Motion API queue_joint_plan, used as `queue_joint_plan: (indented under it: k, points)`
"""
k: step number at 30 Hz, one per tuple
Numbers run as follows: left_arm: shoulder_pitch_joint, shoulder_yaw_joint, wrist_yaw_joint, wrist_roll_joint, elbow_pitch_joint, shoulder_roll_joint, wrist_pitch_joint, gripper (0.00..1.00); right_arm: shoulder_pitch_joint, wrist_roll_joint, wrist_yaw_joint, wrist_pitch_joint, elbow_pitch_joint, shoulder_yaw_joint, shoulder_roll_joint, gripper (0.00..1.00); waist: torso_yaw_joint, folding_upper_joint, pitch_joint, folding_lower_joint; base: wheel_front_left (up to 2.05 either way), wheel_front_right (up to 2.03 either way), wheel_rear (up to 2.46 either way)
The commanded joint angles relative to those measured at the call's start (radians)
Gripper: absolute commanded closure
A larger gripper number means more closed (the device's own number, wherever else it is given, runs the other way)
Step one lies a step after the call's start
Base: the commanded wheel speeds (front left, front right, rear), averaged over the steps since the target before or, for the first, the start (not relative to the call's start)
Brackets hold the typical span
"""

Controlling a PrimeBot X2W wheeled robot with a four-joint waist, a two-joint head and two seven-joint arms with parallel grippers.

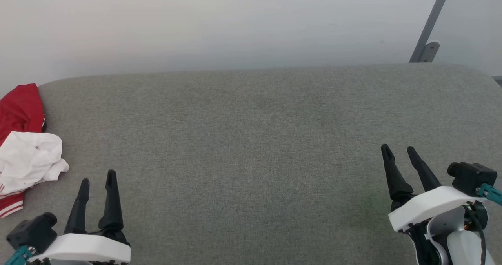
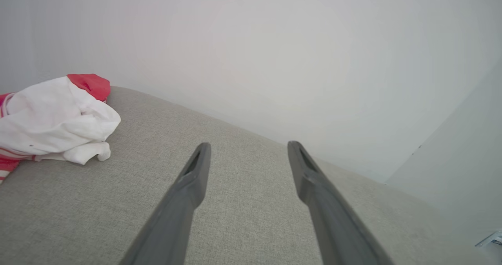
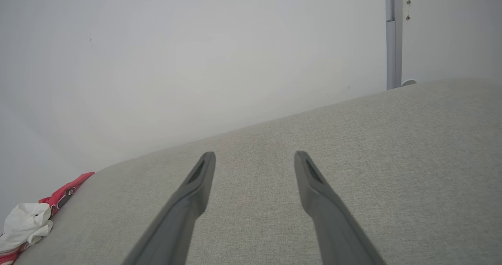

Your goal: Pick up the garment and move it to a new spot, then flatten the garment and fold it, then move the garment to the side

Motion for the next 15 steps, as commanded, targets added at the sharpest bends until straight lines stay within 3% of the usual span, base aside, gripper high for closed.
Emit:
queue_joint_plan:
  k: [1,15]
  points:
    - [0.007,-0.001,-0.007,0.024,-0.01,0.008,-0.009,0.0,-0.014,-0.017,0.0,-0.009,-0.013,0.004,-0.005,0.0,0.0,0.0,0.0,0.0,0.0,0.0,0.0]
    - [0.018,-0.016,-0.015,0.121,-0.018,0.019,-0.038,0.0,-0.019,-0.132,0.0,-0.028,-0.02,0.011,-0.011,0.0,-0.002,0.0,-0.002,0.0,0.0,0.0,0.0]
